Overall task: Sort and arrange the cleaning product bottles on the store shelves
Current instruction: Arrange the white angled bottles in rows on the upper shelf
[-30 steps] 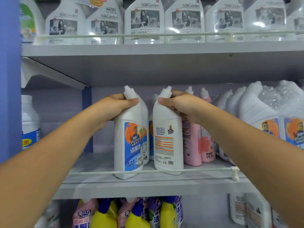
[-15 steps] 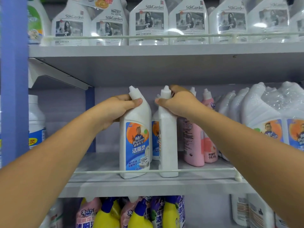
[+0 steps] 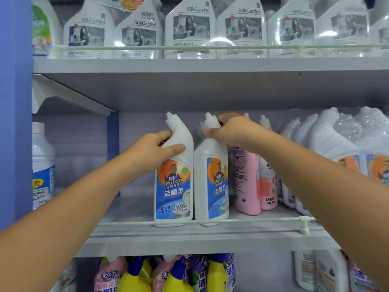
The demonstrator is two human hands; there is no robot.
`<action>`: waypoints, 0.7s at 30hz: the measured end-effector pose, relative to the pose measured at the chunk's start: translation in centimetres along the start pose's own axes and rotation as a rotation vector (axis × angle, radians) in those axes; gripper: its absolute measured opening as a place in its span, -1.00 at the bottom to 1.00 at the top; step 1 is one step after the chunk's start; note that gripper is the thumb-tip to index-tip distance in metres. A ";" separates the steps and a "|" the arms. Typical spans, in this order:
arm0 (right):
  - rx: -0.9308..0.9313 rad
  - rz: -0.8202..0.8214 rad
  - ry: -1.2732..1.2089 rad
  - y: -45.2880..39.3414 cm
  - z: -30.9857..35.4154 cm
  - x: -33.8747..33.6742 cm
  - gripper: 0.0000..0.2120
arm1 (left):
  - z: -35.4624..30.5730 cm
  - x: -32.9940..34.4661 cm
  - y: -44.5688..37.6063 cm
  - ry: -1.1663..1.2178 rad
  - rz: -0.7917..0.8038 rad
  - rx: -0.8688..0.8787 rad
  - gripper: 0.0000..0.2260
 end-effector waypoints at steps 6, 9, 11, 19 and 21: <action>0.066 -0.072 0.293 -0.7 0.2 0.6 -0.50 | 0.3 -0.2 0.3 -0.197 0.000 0.056 -0.60; 0.119 -0.045 0.125 0.1 -0.3 1.3 -0.50 | 0.9 -0.6 1.0 -0.409 -0.002 0.088 -0.37; 0.152 0.037 -0.064 0.8 -1.2 1.6 -0.49 | 1.4 -0.9 1.5 -0.533 -0.009 0.112 -0.24; 0.144 0.179 -0.270 0.8 -2.3 2.5 -0.37 | 1.7 -0.7 2.1 -0.455 0.003 0.121 -0.26; 0.147 0.148 -0.219 0.7 -2.1 2.6 -0.36 | 1.8 -0.7 2.0 -0.437 0.001 0.118 -0.28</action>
Point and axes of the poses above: each hand's wrist, its own y-axis away from the middle knuckle, its own x-axis out of the palm, z = x × y, the point moved 8 cm from there along -y, towards the middle knuckle, and after that the axes turned 2 degrees about -x, right-handed, at the moved point
